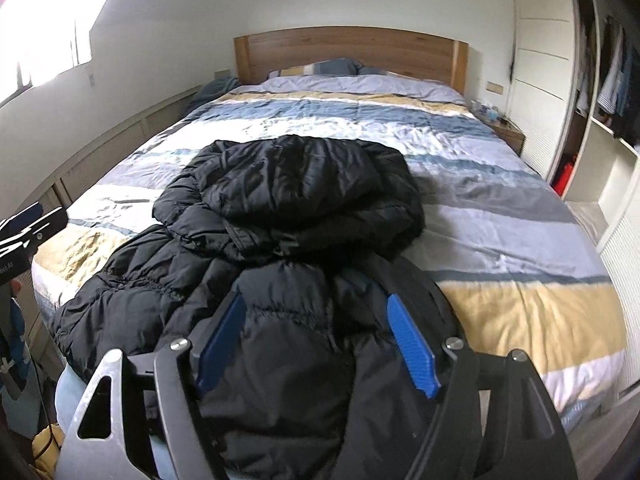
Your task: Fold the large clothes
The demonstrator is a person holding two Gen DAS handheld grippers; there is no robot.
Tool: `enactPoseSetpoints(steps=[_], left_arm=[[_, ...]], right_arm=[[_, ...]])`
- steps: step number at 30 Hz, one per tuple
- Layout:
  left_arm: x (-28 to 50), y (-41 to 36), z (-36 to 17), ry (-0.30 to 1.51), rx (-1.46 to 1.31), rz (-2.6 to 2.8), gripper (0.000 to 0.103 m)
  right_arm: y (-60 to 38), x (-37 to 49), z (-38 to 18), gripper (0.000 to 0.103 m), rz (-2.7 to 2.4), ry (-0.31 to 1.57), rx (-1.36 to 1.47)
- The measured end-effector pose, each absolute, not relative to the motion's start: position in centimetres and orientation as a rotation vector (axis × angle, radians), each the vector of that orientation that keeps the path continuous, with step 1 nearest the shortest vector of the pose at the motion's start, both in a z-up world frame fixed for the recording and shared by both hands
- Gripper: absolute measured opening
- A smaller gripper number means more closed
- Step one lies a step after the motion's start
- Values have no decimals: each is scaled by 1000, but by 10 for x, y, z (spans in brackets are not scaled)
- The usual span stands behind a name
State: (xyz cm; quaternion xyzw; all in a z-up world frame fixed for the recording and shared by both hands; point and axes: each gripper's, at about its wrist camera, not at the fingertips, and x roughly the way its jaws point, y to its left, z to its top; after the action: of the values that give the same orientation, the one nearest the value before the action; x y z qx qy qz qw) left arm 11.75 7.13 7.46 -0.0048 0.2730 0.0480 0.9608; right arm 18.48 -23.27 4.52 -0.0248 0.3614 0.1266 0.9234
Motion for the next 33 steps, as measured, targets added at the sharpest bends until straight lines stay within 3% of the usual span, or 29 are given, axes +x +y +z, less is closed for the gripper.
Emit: enactPoseSetpoints(steps=[22, 33], left_arm=[[110, 121, 42, 609, -50, 205, 102], [125, 165, -17, 821, -86, 200, 103]], right_arm=[[-344, 169, -8, 75, 49, 832, 103], [-395, 172, -54, 75, 30, 951, 179]])
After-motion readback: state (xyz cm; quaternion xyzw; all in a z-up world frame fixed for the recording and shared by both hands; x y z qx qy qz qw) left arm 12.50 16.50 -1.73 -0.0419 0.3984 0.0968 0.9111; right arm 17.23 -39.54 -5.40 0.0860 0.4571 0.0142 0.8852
